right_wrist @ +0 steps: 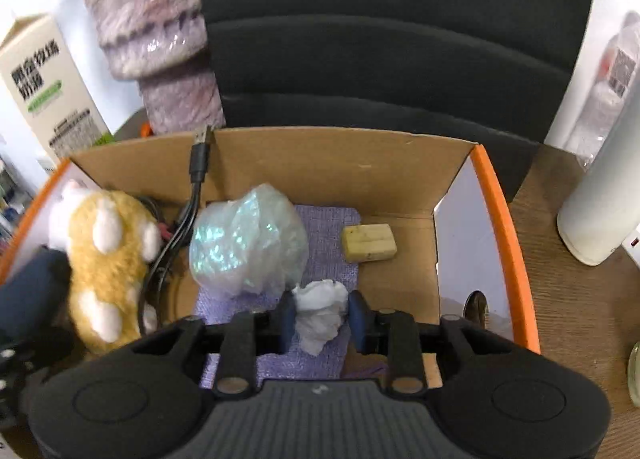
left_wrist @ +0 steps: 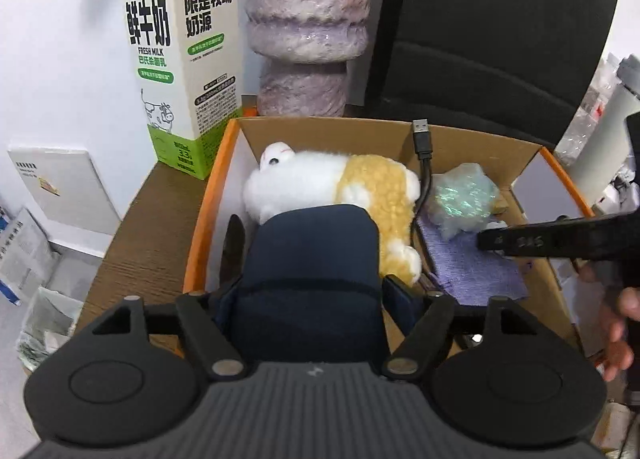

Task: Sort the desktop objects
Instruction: 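Carry the navy pouch and tissue into the box and release them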

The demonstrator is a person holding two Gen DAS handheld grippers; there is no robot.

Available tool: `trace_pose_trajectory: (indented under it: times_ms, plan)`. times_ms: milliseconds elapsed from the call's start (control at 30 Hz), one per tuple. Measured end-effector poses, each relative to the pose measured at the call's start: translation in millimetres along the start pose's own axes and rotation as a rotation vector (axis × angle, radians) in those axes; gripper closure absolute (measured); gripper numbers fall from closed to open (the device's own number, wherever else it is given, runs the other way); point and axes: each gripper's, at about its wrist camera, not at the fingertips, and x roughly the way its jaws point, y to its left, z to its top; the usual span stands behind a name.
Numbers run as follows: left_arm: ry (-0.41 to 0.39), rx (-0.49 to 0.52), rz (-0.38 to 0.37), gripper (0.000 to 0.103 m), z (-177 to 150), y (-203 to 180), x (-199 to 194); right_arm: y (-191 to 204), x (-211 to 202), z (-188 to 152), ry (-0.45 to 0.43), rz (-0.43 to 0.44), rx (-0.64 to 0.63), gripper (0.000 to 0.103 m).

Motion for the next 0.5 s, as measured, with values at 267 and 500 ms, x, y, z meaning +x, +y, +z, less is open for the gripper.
trace_pose_trajectory:
  times_ms: [267,500]
  plan:
    - [-0.113,-0.071,-0.072,0.011,22.3,19.4,-48.5,-1.7,-35.8,0.7,-0.069,-0.002,0.004,0.034]
    - [-0.138,-0.083,-0.049,0.008,21.5,27.8,-84.6,1.2,-86.5,-0.2,-0.12,0.0,-0.041,0.031]
